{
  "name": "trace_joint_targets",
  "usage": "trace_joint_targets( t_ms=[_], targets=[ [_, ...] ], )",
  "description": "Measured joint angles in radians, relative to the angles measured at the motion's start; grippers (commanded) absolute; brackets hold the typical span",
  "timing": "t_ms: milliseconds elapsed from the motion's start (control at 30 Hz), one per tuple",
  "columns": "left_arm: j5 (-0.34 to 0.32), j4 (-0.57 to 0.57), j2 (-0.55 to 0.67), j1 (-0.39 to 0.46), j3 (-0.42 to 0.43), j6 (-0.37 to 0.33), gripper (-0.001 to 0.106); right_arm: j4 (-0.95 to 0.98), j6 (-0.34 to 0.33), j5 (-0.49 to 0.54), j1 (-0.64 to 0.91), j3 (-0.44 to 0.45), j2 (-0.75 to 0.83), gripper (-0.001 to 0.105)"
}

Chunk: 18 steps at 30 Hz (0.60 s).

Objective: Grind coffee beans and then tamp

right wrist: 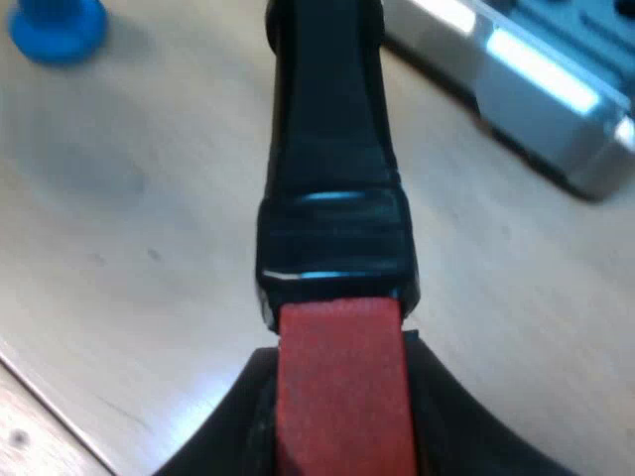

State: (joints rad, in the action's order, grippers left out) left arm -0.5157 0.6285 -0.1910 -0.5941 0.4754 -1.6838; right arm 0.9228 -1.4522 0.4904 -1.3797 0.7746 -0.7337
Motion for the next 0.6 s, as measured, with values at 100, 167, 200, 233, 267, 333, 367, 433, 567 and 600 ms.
trace_joint_targets(
  t_ms=[100,167,200,233,267,333,367,433,567,600],
  targets=[
    [0.012,0.000,0.000,0.000,-0.005,0.000,0.076,-0.033,0.000,0.000,0.000,-0.063,0.032,0.000],
    [0.017,0.000,0.000,0.000,-0.006,-0.005,0.076,-0.068,0.000,-0.003,0.000,-0.118,0.050,0.000],
    [0.016,0.000,0.000,0.000,-0.006,-0.007,0.076,-0.076,0.000,-0.003,0.000,-0.131,0.053,0.000],
    [0.018,0.000,0.000,0.000,-0.006,-0.007,0.076,-0.097,0.000,-0.012,0.000,-0.157,0.054,0.000],
    [0.022,0.000,0.000,0.000,-0.006,-0.007,0.076,-0.116,0.000,-0.025,0.000,-0.177,0.054,0.000],
    [0.034,0.000,0.000,0.000,-0.007,-0.007,0.076,-0.157,0.000,-0.056,0.000,-0.212,0.054,0.000],
    [0.040,0.000,0.000,0.000,-0.007,-0.007,0.076,-0.194,0.000,-0.077,0.000,-0.237,0.054,0.000],
    [0.047,0.000,0.000,0.000,-0.007,-0.007,0.076,-0.241,0.000,-0.094,0.000,-0.272,0.054,0.000],
    [0.070,0.003,0.000,0.000,-0.007,-0.007,0.076,-0.333,0.000,-0.101,0.000,-0.334,0.054,0.000],
    [0.073,0.004,0.000,0.000,-0.009,-0.007,0.076,-0.352,0.000,-0.101,0.000,-0.351,0.054,0.000]
  ],
)
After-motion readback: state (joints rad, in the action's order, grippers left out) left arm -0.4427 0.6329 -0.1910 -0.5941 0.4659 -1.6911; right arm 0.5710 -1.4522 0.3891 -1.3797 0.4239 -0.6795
